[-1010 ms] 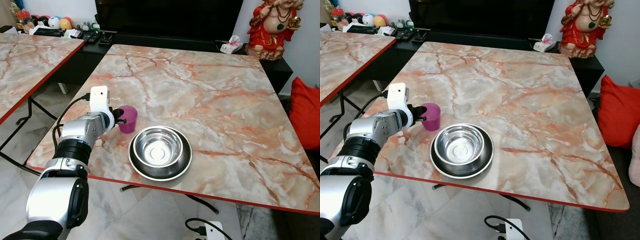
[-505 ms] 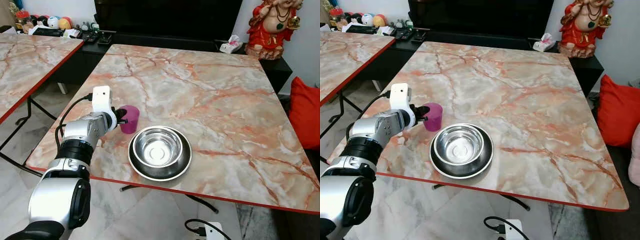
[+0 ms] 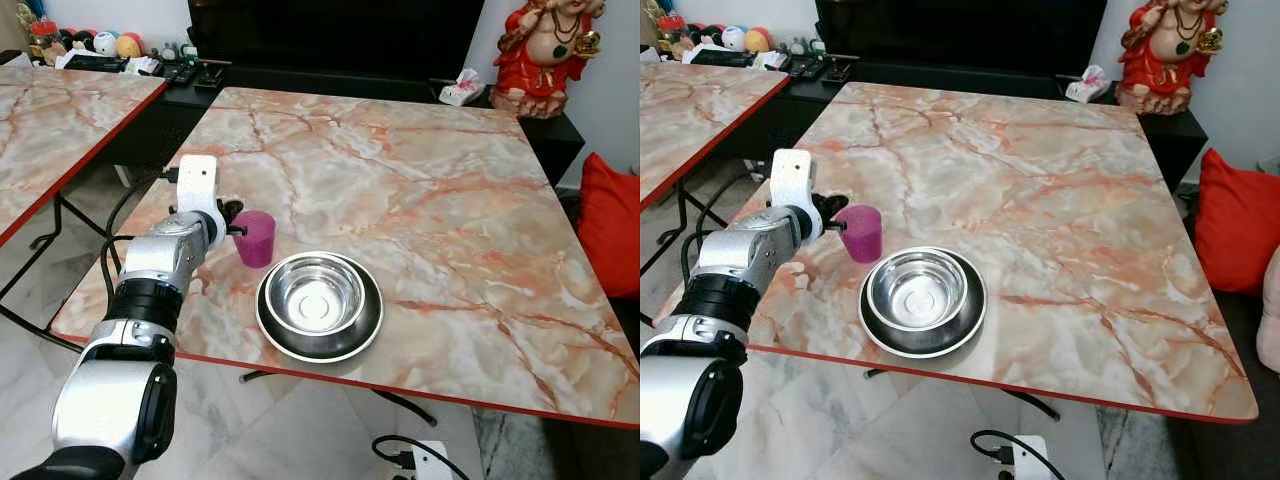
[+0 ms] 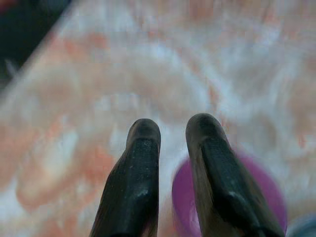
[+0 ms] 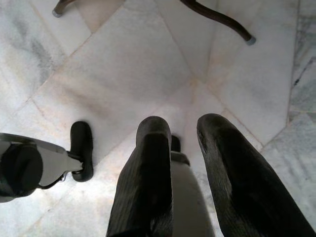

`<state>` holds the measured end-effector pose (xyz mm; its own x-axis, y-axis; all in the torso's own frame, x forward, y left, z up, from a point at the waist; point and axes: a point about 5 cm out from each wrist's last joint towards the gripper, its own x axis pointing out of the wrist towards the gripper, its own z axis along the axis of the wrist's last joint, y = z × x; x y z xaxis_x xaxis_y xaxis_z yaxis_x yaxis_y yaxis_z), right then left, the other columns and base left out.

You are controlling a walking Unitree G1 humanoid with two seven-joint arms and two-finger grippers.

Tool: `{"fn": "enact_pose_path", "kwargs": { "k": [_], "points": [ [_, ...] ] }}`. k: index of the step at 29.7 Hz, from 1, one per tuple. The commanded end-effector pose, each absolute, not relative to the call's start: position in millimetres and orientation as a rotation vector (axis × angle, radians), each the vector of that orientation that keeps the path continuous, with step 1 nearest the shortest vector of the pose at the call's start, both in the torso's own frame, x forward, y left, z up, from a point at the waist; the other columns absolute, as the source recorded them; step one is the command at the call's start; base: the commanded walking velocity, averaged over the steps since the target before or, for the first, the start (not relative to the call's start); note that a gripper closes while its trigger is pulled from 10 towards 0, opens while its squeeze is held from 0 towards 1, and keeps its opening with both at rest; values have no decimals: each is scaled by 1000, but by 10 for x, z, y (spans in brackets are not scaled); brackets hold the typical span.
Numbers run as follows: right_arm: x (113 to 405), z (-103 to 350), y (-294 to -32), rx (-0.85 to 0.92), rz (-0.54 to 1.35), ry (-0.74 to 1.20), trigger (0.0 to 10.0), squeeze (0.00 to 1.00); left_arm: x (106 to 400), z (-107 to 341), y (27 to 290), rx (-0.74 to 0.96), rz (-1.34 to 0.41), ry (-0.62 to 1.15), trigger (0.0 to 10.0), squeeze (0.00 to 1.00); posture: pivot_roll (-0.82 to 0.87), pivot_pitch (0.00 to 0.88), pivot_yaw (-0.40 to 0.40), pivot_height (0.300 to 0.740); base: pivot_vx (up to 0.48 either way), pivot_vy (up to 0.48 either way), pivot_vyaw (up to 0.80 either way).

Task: Setting the table

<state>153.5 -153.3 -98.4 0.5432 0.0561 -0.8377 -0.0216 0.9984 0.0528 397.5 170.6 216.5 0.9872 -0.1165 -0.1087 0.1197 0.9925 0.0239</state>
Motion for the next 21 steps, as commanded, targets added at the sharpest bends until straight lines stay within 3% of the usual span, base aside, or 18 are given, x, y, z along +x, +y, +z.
{"fn": "enact_pose_path", "kwargs": {
  "k": [1, 3, 8, 21],
  "points": [
    [1464, -1010, -1553, 41, 41, 1013, 10000, 0, 3939, 2326, 1686, 84, -145, -24, 10000, 0, 140, 25, -37, 740, 0, 0, 0],
    [1439, -1016, -1576, 40, 36, 1014, 10000, 0, 3823, 2353, 1684, 141, -152, -149, 10000, 0, 142, 24, -38, 740, 0, 0, 0],
    [1495, -998, -1572, 40, 32, 1005, 10000, 0, 3650, 2211, 1742, 228, -112, -226, 10000, 0, 140, 21, -42, 740, 0, 0, 0],
    [1554, -979, -1475, 45, 41, 991, 10000, 0, 3257, 1969, 1895, 230, 80, -384, 10000, 0, 136, 8, -39, 740, 0, 0, 0]
  ]
}}
